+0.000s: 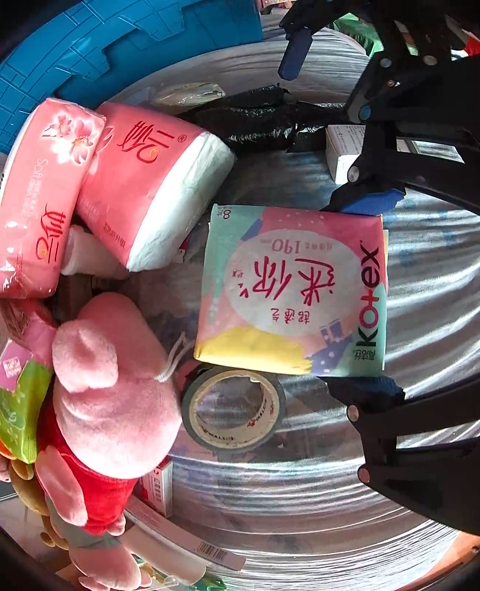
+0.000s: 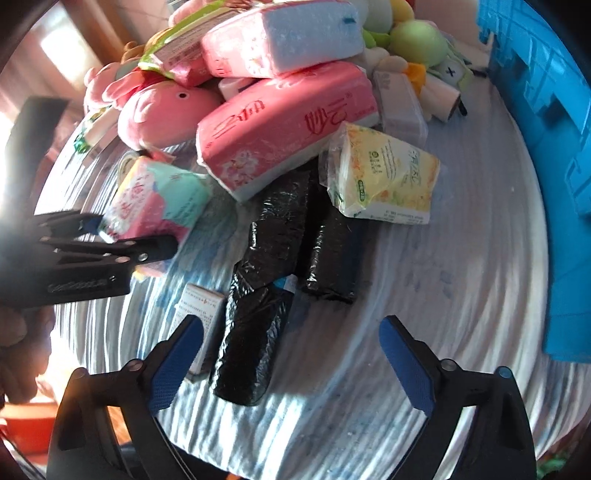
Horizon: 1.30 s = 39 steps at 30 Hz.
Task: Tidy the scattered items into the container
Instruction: 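Grasp the Kotex pad pack with the left tool while the right grasps the black-wrapped bundle, then lift the Kotex pack and black bundle and carry both over the blue crate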
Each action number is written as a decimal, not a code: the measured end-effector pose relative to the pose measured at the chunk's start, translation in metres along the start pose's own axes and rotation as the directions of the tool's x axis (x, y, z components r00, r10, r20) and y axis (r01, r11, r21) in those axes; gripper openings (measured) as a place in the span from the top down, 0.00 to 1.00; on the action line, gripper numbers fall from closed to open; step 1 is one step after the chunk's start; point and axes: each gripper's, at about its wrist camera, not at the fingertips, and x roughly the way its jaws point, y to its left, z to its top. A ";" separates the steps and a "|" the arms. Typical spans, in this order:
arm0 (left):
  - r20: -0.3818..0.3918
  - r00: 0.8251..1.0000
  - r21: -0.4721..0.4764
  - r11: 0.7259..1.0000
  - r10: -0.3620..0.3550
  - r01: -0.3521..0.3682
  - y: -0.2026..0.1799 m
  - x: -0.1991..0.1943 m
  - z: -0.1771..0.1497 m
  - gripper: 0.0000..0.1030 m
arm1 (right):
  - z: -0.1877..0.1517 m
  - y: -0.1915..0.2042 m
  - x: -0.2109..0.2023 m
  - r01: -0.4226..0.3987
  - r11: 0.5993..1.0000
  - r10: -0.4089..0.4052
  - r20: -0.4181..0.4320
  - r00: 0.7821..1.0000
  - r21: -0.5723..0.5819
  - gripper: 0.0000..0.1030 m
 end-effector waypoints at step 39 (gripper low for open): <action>0.028 0.999 0.021 1.000 -0.021 0.021 0.016 -0.035 -0.033 0.35 | 0.039 0.056 0.010 0.097 0.995 -0.097 0.046 0.994 -0.002 0.66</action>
